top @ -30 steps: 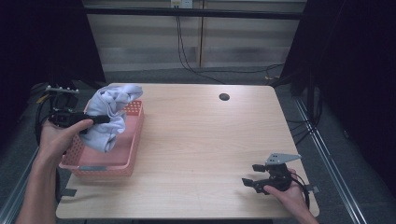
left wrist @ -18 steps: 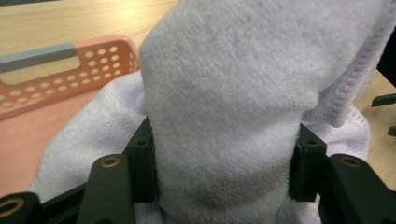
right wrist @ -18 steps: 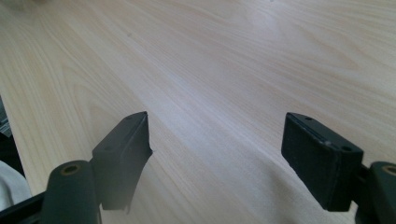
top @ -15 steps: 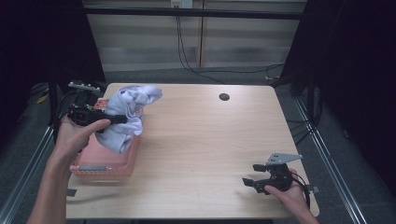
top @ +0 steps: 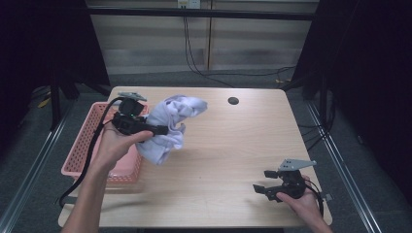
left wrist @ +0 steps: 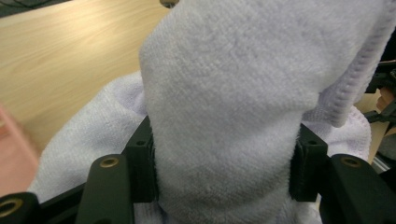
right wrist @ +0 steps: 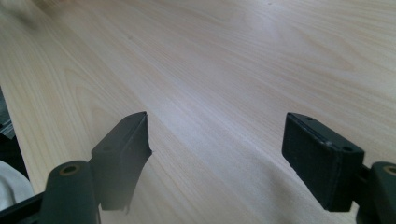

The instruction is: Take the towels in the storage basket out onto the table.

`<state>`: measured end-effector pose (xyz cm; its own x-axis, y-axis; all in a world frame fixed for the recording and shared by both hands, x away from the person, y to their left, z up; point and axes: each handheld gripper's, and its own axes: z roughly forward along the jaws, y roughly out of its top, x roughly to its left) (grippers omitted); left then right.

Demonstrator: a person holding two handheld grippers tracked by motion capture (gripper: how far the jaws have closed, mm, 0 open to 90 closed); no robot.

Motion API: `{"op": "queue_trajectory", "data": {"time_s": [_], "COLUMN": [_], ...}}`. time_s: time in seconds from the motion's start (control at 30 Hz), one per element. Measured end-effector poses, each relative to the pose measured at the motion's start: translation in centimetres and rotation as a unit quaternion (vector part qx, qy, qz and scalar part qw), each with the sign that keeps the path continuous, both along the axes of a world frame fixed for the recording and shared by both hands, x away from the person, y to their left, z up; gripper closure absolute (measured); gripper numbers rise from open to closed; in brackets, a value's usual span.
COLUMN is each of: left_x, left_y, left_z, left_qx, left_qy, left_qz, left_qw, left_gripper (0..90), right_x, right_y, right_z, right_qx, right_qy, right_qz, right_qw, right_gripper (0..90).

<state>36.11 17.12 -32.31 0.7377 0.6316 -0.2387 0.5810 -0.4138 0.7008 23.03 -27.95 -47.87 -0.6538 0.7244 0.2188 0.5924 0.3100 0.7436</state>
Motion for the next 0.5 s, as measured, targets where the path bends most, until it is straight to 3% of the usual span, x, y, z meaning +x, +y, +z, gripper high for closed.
{"op": "queue_trajectory", "data": {"time_s": [0.03,0.13,0.23,0.4,0.5], "left_x": [-0.2,-0.3,-0.4,-0.7,-1.0], "left_y": [-1.3,-3.2,-5.0,-6.6,-8.2], "left_z": [-0.2,-0.8,-1.8,-3.3,-5.2], "left_qx": [-0.009,-0.022,-0.013,-0.024,-0.011], "left_qy": [-0.002,0.005,0.009,0.023,0.032], "left_qz": [-0.013,-0.037,-0.049,-0.064,-0.076], "left_qw": [0.9999,0.9991,0.9987,0.9974,0.9965], "left_gripper": [41.2,41.1,41.0,40.7,40.5], "right_x": [0.0,0.0,0.0,0.0,0.1], "right_y": [0.0,0.0,-0.1,-0.1,-0.2], "right_z": [0.0,0.0,0.1,0.1,0.1], "right_qx": [0.000,0.001,0.003,0.002,0.005], "right_qy": [0.001,0.001,0.001,0.001,0.001], "right_qz": [0.000,0.000,0.000,0.000,-0.001], "right_qw": [1.0000,1.0000,1.0000,1.0000,1.0000], "right_gripper": [23.2,23.2,23.2,22.0,21.9]}}
